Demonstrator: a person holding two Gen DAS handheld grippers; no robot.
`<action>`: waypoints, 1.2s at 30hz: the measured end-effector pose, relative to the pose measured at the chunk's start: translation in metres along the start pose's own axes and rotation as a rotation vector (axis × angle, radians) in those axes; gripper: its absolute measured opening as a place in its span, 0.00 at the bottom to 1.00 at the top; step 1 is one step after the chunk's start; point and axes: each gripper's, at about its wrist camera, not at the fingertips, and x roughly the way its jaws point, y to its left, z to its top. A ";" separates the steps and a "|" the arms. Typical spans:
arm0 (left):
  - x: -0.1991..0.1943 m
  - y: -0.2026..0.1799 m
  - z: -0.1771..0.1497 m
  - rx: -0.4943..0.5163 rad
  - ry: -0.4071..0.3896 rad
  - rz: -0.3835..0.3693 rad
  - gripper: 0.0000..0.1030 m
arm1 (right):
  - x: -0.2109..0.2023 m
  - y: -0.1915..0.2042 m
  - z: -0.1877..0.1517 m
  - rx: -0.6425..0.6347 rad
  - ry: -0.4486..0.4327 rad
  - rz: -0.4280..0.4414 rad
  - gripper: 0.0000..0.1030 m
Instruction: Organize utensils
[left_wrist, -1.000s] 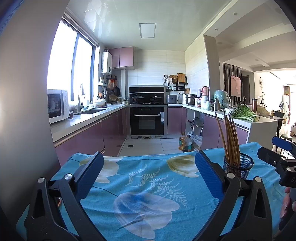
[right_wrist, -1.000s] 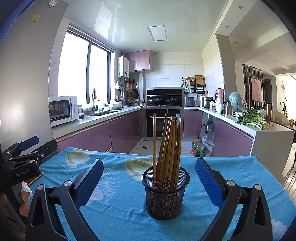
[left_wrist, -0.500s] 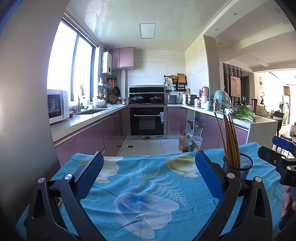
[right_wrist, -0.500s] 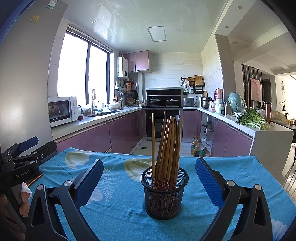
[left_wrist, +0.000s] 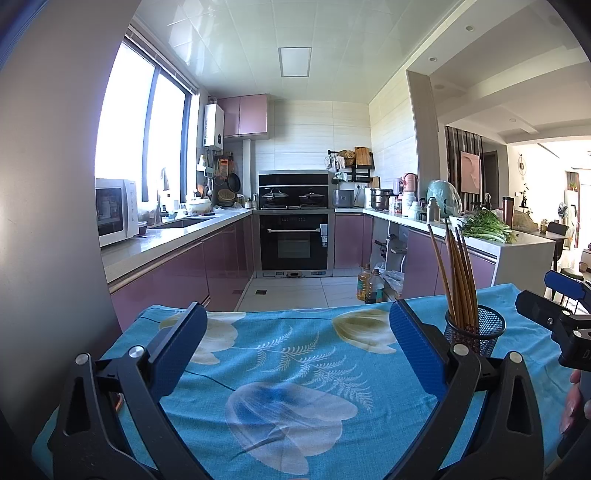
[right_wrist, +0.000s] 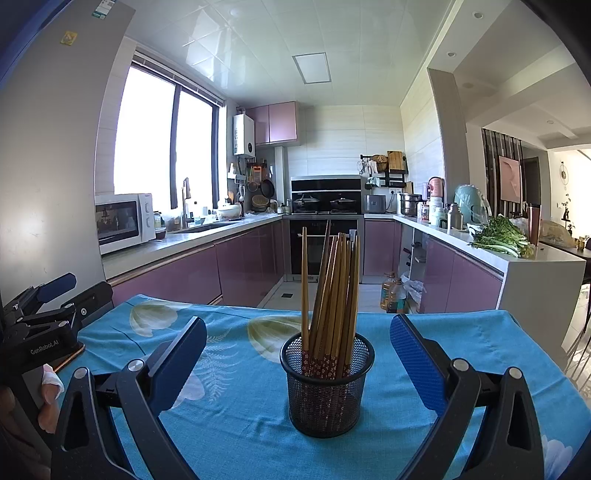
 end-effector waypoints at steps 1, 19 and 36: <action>0.000 0.000 0.000 0.000 0.000 -0.001 0.95 | -0.001 0.000 0.000 0.000 -0.001 0.000 0.93; 0.000 0.000 -0.001 -0.001 0.000 -0.001 0.95 | -0.003 0.002 0.000 0.002 -0.004 -0.005 0.93; 0.000 0.000 -0.001 -0.001 0.000 -0.002 0.95 | -0.004 0.002 -0.001 0.007 -0.006 -0.008 0.93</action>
